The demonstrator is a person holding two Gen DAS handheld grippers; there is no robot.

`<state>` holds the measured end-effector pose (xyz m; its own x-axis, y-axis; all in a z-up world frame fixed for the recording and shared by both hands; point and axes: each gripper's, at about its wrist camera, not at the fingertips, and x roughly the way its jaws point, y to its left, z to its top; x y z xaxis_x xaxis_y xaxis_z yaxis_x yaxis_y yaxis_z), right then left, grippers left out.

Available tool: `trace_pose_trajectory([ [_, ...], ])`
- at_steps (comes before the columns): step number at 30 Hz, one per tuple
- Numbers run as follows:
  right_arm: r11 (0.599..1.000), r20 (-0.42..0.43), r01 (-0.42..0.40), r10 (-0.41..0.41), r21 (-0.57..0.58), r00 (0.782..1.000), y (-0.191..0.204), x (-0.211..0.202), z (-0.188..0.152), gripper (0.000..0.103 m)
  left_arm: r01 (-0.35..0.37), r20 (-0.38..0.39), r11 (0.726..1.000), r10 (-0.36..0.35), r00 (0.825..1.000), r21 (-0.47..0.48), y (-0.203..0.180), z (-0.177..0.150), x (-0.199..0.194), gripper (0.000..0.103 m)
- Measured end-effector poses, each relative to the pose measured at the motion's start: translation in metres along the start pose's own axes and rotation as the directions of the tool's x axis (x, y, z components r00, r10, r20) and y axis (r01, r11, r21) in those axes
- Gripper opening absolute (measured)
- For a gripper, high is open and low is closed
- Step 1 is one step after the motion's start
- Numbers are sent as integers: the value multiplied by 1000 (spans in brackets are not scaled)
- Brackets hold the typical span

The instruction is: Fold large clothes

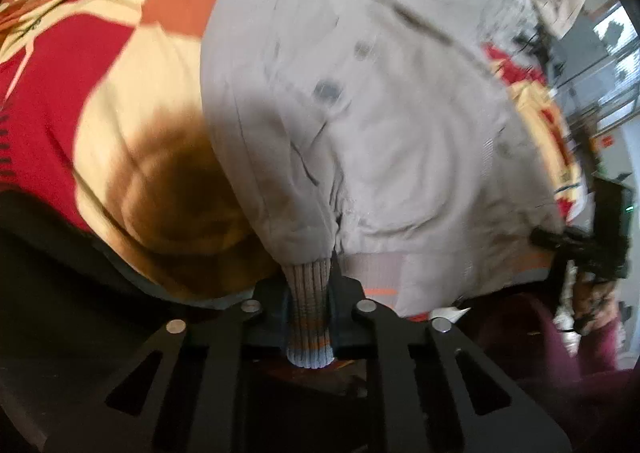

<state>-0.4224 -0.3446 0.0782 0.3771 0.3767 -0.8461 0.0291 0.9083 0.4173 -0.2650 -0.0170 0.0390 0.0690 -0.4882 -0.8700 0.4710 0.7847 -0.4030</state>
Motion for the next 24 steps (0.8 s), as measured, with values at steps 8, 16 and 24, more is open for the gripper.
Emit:
trace_pose_trajectory([
  [8, 974, 211, -223, 208, 51, 955, -13, -50, 33, 14, 112, 201, 993, -101, 974, -43, 0, 55, -64, 10],
  [16, 963, 466, -255, 184, 94, 866, -34, -80, 107, 14, 94, 383, 996, -88, 920, 1, -21, 156, -82, 10],
  [24, 955, 515, -197, 56, 223, 855, -83, -70, 217, 13, -57, 429, 998, 60, 901, -18, -36, 267, -40, 10],
])
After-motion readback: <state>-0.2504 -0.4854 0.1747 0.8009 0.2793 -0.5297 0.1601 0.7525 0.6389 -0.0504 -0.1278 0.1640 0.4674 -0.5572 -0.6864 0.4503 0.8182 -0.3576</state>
